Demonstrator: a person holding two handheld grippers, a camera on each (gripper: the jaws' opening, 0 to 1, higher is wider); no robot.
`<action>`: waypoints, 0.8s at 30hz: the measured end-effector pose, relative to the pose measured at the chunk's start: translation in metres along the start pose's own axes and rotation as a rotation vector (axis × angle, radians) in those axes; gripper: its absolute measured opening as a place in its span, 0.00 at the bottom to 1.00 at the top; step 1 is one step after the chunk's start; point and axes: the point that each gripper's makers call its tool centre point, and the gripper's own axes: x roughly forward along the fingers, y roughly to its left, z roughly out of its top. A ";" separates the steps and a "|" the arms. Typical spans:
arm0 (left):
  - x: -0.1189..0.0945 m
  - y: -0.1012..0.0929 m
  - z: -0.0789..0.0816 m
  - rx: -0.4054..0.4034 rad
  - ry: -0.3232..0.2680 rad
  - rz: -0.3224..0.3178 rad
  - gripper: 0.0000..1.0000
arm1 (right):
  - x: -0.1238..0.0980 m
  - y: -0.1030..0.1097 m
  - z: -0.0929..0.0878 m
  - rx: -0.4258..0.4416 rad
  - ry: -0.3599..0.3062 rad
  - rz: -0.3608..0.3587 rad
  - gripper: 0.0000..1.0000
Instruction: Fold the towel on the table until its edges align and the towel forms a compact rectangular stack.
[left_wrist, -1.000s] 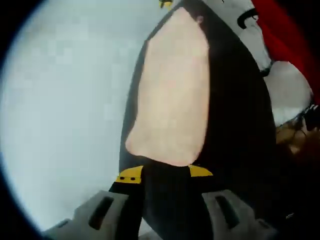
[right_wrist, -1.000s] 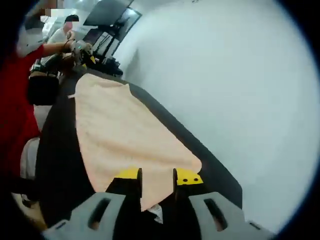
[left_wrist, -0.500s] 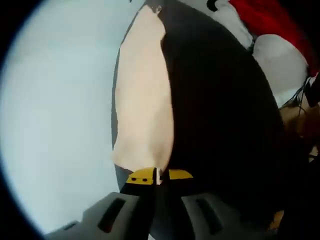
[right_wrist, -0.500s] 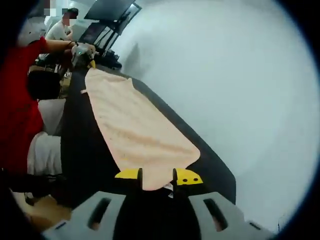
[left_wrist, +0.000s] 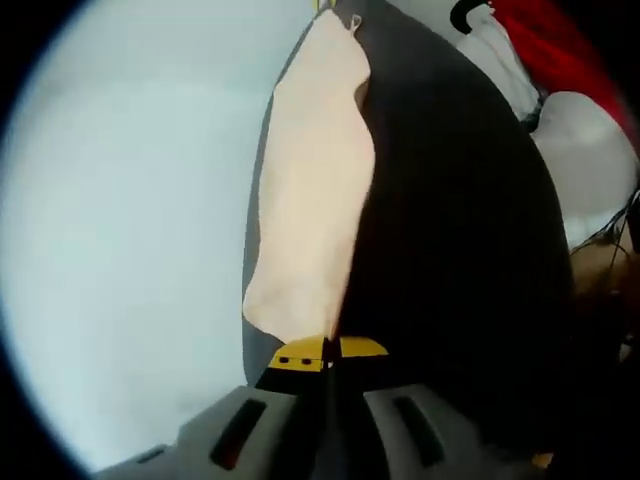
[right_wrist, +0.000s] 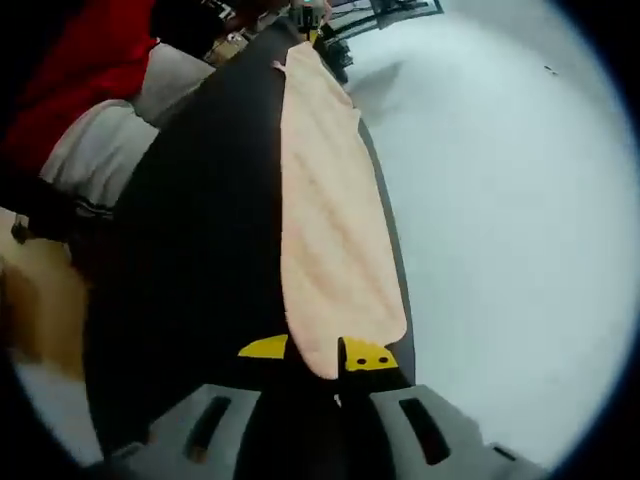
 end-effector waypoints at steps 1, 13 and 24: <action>-0.001 0.005 0.002 -0.037 -0.011 0.022 0.00 | 0.002 0.004 0.003 -0.022 -0.011 0.034 0.00; -0.125 0.157 0.034 -0.186 -0.024 0.354 0.00 | -0.132 -0.128 0.064 0.236 -0.240 -0.209 0.00; -0.177 0.255 0.055 -0.241 -0.025 0.200 0.00 | -0.190 -0.269 0.067 0.430 -0.276 -0.399 0.00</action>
